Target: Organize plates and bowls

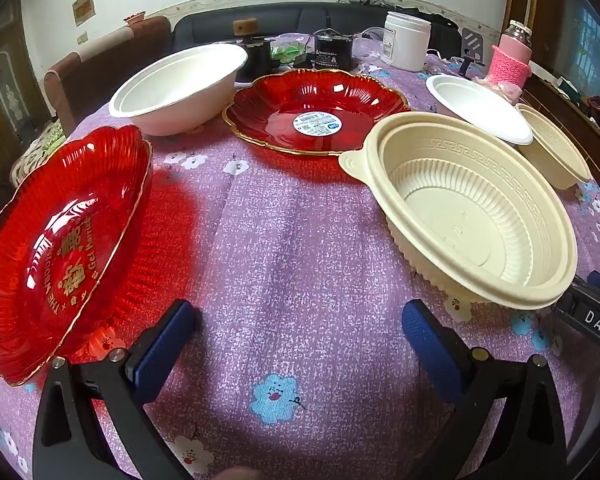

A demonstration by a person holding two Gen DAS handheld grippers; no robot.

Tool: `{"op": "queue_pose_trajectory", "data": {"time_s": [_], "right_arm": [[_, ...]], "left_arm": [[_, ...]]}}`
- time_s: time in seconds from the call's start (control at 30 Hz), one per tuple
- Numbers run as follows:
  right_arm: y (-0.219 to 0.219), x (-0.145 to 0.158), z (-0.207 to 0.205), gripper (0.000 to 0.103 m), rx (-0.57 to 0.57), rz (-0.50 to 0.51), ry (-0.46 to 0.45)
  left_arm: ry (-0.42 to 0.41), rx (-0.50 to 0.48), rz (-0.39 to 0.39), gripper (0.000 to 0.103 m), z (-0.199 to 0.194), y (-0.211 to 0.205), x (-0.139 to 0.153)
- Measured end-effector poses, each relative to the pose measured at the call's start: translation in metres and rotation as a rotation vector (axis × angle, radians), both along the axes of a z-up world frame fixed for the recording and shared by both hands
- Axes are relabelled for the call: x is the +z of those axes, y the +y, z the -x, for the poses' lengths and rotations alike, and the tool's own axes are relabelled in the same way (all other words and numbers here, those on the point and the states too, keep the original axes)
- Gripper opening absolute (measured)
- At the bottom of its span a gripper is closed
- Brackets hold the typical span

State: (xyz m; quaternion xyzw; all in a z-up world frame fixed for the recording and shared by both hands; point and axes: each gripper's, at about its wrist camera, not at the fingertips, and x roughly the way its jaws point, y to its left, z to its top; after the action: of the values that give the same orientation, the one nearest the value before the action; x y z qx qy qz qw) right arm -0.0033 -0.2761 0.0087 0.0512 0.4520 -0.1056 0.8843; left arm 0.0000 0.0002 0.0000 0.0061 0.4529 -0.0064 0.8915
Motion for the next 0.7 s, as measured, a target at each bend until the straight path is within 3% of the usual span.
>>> {"op": "queue_pose_trajectory", "data": {"time_s": [0.7], "right_arm": [[0.0,0.0001,0.0001,0.102,0.0,0.0,-0.002]], "left_arm": [[0.001,0.0,-0.001,0.103,-0.0004,0.0002,-0.0002]]}}
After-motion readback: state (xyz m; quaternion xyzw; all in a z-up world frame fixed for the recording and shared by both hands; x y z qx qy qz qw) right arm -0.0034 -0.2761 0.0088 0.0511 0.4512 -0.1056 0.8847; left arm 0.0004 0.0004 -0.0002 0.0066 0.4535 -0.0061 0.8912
